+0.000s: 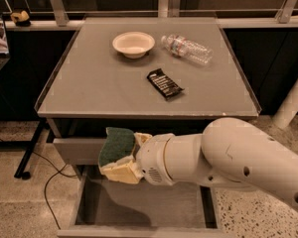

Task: Place sponge into middle drawer

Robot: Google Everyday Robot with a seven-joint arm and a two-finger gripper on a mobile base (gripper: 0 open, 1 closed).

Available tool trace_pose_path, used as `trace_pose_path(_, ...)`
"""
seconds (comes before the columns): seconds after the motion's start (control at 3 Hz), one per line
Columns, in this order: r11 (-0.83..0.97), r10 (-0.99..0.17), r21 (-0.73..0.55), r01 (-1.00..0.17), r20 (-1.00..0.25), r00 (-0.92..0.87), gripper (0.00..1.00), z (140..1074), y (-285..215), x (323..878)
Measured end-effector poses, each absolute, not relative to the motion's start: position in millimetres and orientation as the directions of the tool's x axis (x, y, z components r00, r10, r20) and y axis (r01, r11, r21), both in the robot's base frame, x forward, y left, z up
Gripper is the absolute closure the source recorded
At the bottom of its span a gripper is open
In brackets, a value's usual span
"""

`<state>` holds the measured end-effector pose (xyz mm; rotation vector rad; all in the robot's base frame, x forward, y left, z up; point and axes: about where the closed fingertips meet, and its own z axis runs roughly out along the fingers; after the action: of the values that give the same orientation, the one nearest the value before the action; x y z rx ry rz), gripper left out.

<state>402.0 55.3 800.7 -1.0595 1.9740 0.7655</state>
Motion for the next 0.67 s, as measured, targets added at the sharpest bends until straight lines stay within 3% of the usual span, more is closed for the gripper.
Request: trace_pose_path(0.67,0.508,-0.410,0.184,-0.842,-0.808,-0.423,1.00,766.5,51.7,407.5)
